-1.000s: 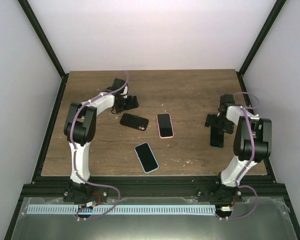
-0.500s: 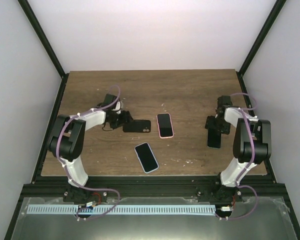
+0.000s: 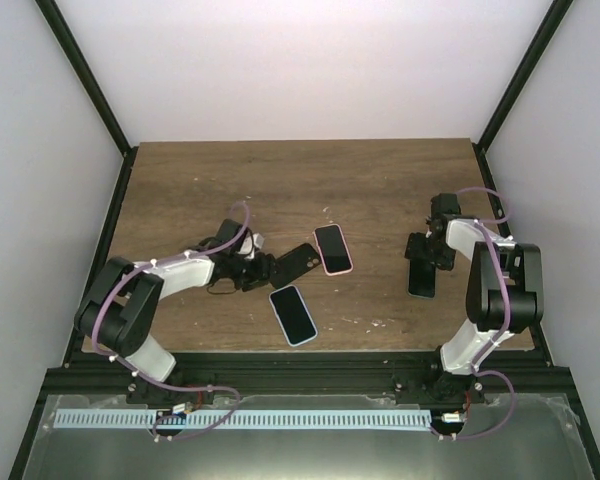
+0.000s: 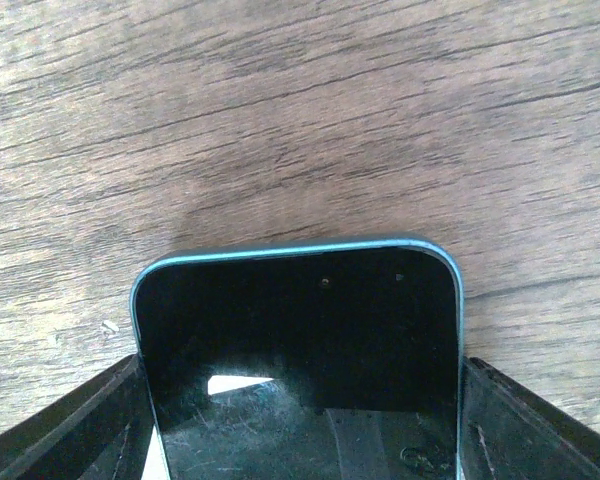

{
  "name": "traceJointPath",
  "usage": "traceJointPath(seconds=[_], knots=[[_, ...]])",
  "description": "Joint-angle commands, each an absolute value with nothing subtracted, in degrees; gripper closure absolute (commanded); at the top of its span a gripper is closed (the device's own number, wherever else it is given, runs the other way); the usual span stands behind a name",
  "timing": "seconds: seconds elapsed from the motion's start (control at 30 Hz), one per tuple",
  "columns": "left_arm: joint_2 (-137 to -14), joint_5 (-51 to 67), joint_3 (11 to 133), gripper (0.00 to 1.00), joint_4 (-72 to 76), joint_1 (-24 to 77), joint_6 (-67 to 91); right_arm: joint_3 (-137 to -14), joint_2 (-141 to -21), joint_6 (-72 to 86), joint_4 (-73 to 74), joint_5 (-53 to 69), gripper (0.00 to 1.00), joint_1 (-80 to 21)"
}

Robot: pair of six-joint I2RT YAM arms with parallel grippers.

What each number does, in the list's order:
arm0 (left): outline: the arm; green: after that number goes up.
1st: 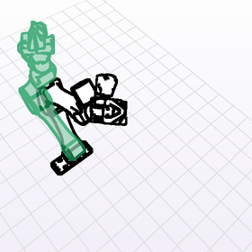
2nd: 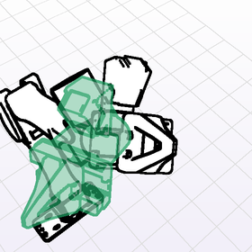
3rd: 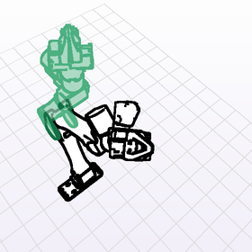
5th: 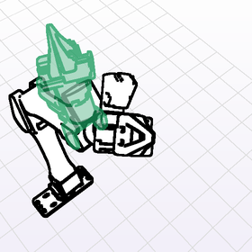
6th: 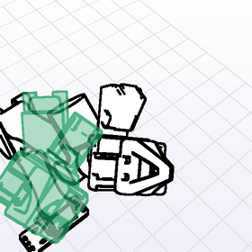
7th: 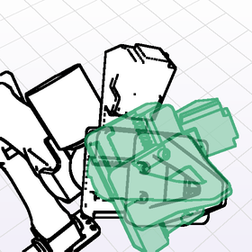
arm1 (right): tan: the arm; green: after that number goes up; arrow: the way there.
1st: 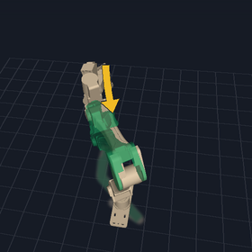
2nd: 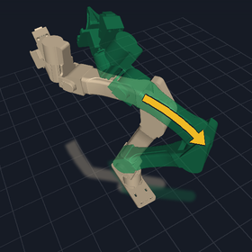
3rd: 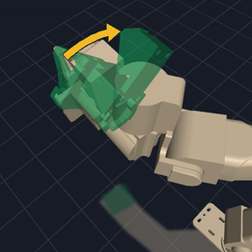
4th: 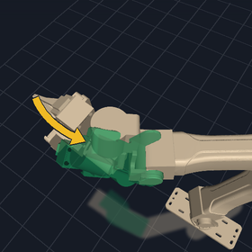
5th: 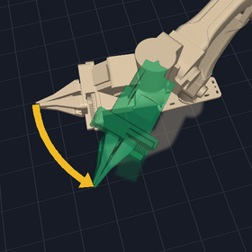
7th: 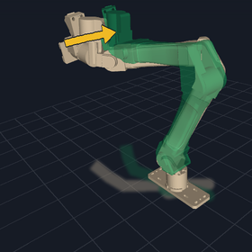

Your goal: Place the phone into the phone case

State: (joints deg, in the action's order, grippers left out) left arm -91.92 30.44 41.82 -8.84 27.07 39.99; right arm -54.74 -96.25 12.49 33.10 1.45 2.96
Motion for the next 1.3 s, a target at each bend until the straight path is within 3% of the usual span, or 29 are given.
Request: traceJointPath(seconds=[0.0, 0.2, 0.37, 0.6, 0.8, 0.97, 1.07, 1.17, 1.27], knots=[[-88.88, 23.02, 46.51, 0.31, -15.59, 27.38, 33.32, -53.81, -98.06, 12.94, 33.99, 5.80, 0.29, 1.85], [-92.66, 11.03, 53.39, 0.28, -20.25, 27.77, 26.09, -55.29, -100.34, 12.73, 34.59, 6.00, 0.28, 0.76], [-99.68, 15.34, 57.00, 0.28, -18.86, 27.68, 24.26, -55.79, -100.00, 11.45, 36.40, 3.64, 0.09, -0.51], [-103.24, 17.17, 58.73, 0.29, -18.90, 27.68, 21.49, -55.34, -98.68, 13.18, 39.81, 0.02, 0.00, -2.35], [-104.02, 16.51, 59.94, 0.32, -20.34, 27.68, 18.52, -57.38, -100.61, 14.81, 44.50, -1.37, 0.00, -3.52], [-104.11, 16.60, 60.07, 0.45, -20.20, 27.77, 18.63, -57.30, -99.51, 15.25, 44.18, 1.33, 0.09, -3.87], [-104.15, 16.79, 60.66, 0.59, -21.18, 27.75, 18.76, -56.46, -98.95, 15.28, 42.60, 2.59, 0.19, -3.87], [-103.82, 19.46, 60.40, 0.75, -21.65, 26.85, 19.38, -57.12, -99.16, 15.41, 42.33, 1.98, 0.21, -3.87], [-102.51, 18.81, 59.81, 0.83, -22.25, 26.29, 20.74, -57.94, -98.14, 16.19, 41.09, 2.21, 0.24, -4.33]])
